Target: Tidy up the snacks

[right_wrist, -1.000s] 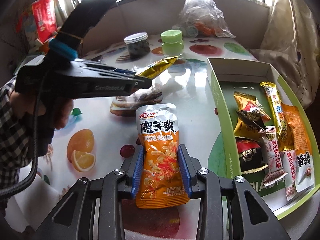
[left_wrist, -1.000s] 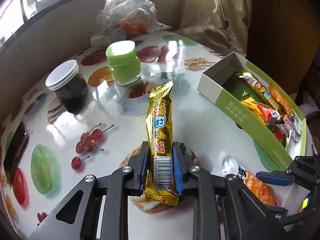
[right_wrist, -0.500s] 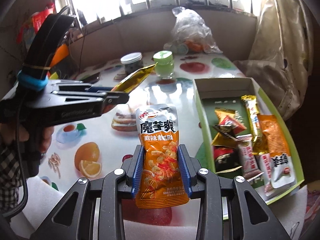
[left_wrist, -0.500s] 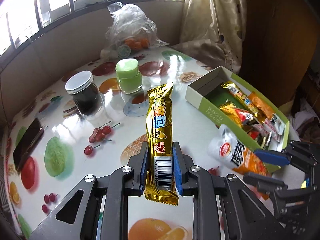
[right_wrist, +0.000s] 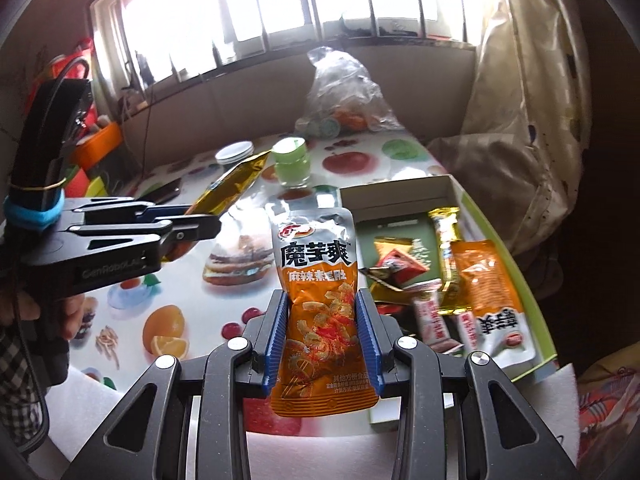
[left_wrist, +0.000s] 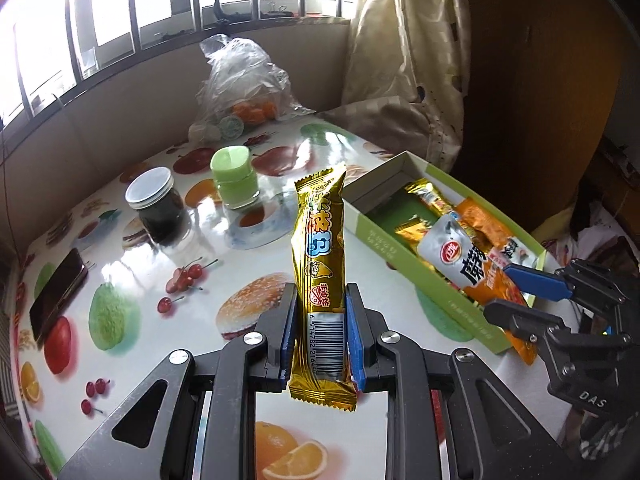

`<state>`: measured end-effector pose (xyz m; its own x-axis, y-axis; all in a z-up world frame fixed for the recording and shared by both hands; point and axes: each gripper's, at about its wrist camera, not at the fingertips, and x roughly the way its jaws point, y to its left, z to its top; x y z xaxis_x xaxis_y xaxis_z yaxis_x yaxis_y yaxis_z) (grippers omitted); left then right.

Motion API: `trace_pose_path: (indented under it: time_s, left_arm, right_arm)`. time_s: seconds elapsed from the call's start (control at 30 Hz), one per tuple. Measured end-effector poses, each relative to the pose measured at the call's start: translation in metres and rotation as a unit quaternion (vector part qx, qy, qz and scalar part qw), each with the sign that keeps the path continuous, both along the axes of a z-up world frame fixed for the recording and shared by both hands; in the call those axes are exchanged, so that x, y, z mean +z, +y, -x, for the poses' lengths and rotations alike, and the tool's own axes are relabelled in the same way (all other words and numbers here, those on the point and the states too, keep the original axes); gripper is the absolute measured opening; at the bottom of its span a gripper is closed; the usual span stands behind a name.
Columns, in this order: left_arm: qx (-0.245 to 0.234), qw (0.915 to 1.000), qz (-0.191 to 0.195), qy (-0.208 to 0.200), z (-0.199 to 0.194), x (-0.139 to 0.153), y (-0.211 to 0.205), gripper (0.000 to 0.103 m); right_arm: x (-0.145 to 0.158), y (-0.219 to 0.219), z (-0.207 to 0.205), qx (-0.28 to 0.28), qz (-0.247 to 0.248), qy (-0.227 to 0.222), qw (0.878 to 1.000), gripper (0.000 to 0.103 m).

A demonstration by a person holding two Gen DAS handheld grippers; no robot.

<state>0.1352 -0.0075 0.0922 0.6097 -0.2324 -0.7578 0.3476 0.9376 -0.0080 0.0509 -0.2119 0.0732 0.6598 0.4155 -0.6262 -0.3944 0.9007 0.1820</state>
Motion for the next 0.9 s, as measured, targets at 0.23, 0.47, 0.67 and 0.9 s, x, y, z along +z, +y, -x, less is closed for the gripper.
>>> trace_pose_path:
  time_s: [0.23,0.47,0.67,0.9]
  left_arm:
    - [-0.007,1.0,0.001,-0.004,0.004,0.004,-0.018,0.024]
    - [-0.017,0.9998,0.007,0.001,0.004,0.001,-0.037,0.024]
    - [-0.027,0.9995,0.009,0.009,0.003,-0.004,-0.054,0.024]
    - [-0.035,0.9991,0.018,0.017,0.001,-0.007,-0.073,0.024]
  right_arm:
    - [0.002,-0.022,-0.002,-0.026,-0.005,-0.003,1.0,0.033]
    - [0.001,-0.037,-0.004,-0.04,-0.005,-0.002,0.999,0.033]
    - [-0.003,-0.05,-0.007,-0.053,-0.006,0.001,0.999,0.033]
    - [-0.007,-0.065,-0.012,-0.068,-0.008,0.007,0.998,0.033]
